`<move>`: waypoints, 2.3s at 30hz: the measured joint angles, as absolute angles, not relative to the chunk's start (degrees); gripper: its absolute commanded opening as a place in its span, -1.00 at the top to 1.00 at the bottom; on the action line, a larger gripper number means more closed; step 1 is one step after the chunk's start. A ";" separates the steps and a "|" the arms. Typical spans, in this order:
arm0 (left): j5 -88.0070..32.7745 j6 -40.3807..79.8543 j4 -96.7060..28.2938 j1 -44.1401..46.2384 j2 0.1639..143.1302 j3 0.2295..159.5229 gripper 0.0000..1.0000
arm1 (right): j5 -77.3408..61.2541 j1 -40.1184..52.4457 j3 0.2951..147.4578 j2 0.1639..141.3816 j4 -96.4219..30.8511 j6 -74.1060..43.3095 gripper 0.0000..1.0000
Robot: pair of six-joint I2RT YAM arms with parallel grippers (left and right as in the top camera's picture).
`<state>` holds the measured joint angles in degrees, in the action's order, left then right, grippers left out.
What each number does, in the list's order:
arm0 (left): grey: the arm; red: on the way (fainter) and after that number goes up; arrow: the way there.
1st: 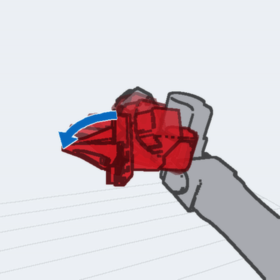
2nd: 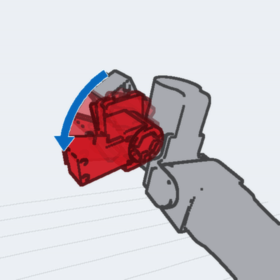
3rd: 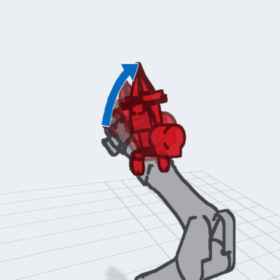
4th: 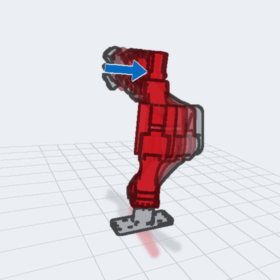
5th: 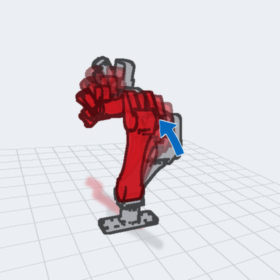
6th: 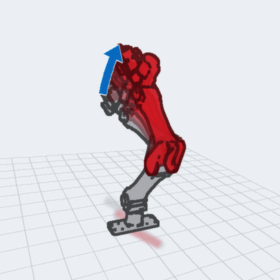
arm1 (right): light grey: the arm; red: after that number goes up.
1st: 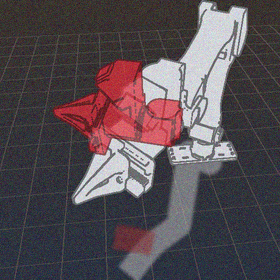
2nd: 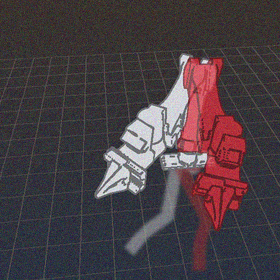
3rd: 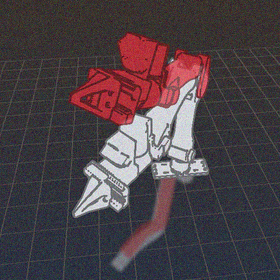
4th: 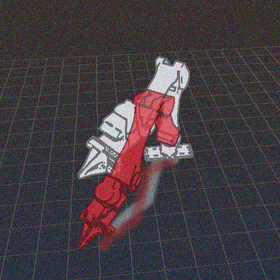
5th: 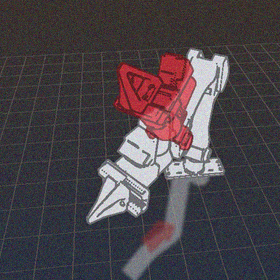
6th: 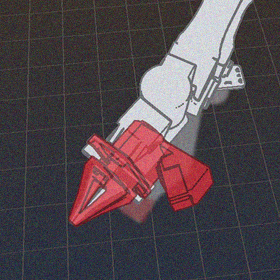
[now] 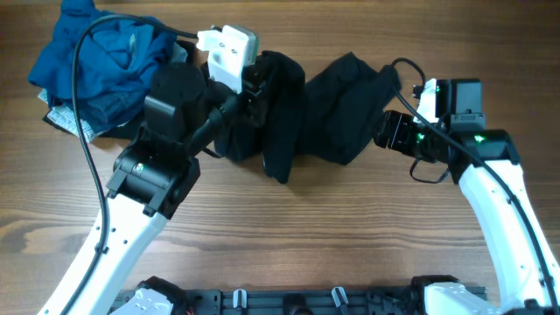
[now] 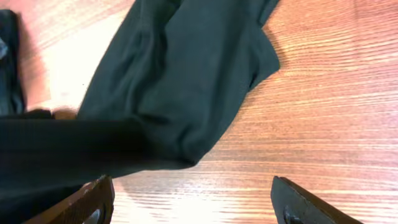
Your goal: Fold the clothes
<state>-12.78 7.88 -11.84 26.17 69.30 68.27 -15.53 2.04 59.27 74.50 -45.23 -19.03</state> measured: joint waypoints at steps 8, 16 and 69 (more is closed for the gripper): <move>-7.53 13.45 -8.80 29.98 68.53 70.11 0.92 | -14.22 2.02 59.27 73.69 -44.75 -18.98 -0.63; 10.04 15.40 -19.16 30.06 72.38 71.83 0.92 | -12.51 2.04 59.27 73.69 -43.79 -18.98 -0.64; -0.45 5.48 -45.84 27.90 81.95 87.48 0.92 | -10.04 2.02 59.27 78.28 -37.04 -18.96 -0.64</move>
